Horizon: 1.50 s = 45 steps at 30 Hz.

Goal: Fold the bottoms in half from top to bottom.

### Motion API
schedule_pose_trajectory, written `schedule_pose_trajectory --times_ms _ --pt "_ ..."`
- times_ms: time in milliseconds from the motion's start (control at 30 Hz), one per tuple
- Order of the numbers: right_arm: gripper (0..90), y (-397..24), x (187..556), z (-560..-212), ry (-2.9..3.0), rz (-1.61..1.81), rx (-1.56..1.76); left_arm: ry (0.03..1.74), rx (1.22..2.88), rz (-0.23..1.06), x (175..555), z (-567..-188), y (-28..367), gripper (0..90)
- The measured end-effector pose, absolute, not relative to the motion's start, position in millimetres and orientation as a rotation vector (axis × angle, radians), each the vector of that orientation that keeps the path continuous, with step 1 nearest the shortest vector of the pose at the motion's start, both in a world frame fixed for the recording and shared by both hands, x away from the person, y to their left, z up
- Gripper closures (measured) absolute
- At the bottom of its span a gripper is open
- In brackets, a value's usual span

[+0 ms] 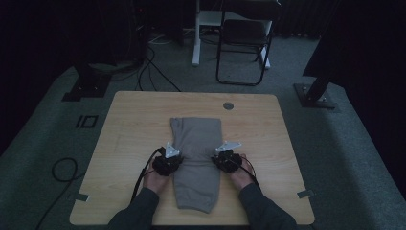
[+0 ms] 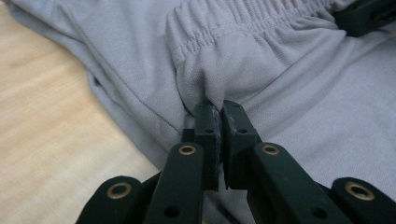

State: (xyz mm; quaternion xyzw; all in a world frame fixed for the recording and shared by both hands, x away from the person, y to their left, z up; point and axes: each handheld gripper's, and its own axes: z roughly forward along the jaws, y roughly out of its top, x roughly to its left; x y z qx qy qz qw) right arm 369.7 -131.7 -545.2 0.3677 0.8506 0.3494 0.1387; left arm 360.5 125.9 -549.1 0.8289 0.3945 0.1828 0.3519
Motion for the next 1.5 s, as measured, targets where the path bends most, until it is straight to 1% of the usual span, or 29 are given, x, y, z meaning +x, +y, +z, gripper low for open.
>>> schedule_pose_trajectory --times_ms 67,367,533,733,833,933,1100,1267,1333,1400,1500 --pt "86.1 -129 384 -546 2.445 1.020 1.089 1.041 2.134 0.483 371 -549 127 86.0" --pt "86.1 -118 425 -546 2.396 1.000 1.135 1.151 2.070 0.515 413 -550 125 86.0" --pt "86.3 -109 451 -544 2.358 0.931 1.150 1.200 2.061 0.548 430 -549 119 86.0" --pt "86.0 -105 467 -542 2.350 0.928 1.222 1.241 2.067 0.535 441 -545 118 86.0" --pt "85.9 -104 465 -538 2.338 0.929 1.215 1.230 2.060 0.535 441 -537 121 85.9" --pt "85.9 -107 462 -527 2.305 0.980 1.197 1.201 2.017 0.546 440 -517 126 86.1" --pt "85.9 -114 453 -490 2.209 1.058 1.118 1.133 1.942 0.577 436 -476 129 86.2" --pt "86.0 -124 440 -454 2.116 1.152 1.056 1.037 1.870 0.611 416 -438 132 86.2" --pt "86.0 -128 432 -447 2.105 1.179 1.036 1.011 1.883 0.610 407 -435 132 86.2" --pt "86.0 -130 423 -448 2.122 1.183 1.012 0.996 1.914 0.609 398 -441 132 86.1" --pt "85.9 -130 408 -466 2.180 1.151 0.997 1.011 1.955 0.559 388 -464 134 86.0"
